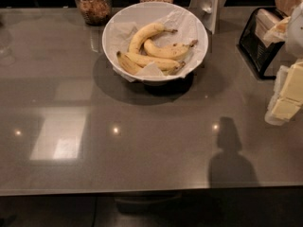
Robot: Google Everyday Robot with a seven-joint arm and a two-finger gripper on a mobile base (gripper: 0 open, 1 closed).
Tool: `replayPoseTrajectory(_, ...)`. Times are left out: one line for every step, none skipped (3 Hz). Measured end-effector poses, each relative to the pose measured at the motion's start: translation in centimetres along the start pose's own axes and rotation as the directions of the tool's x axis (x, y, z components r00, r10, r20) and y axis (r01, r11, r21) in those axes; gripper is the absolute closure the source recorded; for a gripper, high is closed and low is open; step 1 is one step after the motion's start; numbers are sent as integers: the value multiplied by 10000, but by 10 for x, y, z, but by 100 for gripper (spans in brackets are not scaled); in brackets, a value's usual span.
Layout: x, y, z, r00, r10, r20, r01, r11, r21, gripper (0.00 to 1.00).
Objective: Pick banana from white bowl
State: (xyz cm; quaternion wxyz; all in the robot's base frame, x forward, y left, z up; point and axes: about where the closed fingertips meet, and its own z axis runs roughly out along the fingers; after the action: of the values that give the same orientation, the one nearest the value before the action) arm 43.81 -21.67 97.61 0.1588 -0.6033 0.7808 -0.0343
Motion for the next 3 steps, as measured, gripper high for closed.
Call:
replayPoseTrajectory(0,0,0,10000,0,4,0,10000,1,0)
replayPoseTrajectory(-12,-9,-3,9962,75,872,-97,9996,251,0)
replayPoseTrajectory(-29,-30,-10,9671,70,2545,-263,9970,723,0)
